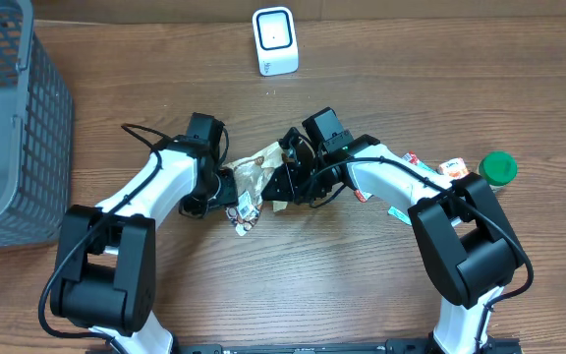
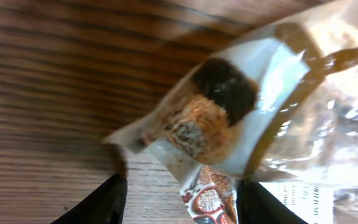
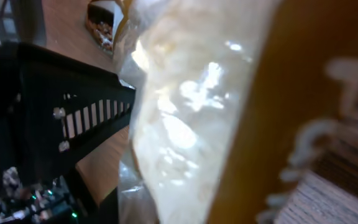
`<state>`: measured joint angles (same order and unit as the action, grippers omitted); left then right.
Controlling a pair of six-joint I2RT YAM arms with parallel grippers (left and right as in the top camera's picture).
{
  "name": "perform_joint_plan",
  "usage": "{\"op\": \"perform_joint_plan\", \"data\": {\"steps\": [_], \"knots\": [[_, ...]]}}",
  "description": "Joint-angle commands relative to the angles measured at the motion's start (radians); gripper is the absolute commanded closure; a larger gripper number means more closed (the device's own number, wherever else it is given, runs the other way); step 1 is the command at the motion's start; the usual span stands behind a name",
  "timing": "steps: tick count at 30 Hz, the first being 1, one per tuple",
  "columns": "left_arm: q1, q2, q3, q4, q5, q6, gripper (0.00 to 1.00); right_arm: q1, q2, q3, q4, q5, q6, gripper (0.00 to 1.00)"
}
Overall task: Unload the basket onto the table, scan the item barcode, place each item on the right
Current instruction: 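Hold the brown bag with both grippers and pull it taut, then release the bag with the left gripper and retract the left arm left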
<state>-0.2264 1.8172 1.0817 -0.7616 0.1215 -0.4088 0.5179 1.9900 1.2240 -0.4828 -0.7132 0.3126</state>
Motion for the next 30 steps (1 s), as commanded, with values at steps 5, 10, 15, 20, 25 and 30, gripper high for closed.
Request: {"op": "perform_joint_plan", "data": {"steps": [5, 10, 15, 20, 25, 30], "knots": [[0.003, 0.022, 0.017, 0.004, -0.029, 0.029, 0.53, 0.002, 0.010, 0.006, 0.068, -0.003, 0.007, 0.44], [0.003, 0.022, 0.017, 0.004, -0.029, 0.040, 0.54, 0.002, 0.010, 0.006, 0.066, 0.106, 0.043, 0.37], [0.003, 0.022, 0.015, 0.004, -0.028, 0.045, 0.54, -0.003, 0.008, 0.008, 0.070, 0.125, 0.059, 0.36], [0.003, 0.022, 0.013, 0.003, -0.028, 0.055, 0.54, -0.056, -0.004, 0.037, 0.094, 0.125, 0.058, 0.26], [0.003, 0.022, 0.013, 0.004, -0.028, 0.055, 0.54, -0.101, -0.004, 0.043, 0.142, 0.126, 0.056, 0.19], [0.003, 0.022, 0.013, 0.003, -0.028, 0.058, 0.54, -0.116, -0.004, 0.043, 0.236, 0.130, 0.050, 0.11]]}}
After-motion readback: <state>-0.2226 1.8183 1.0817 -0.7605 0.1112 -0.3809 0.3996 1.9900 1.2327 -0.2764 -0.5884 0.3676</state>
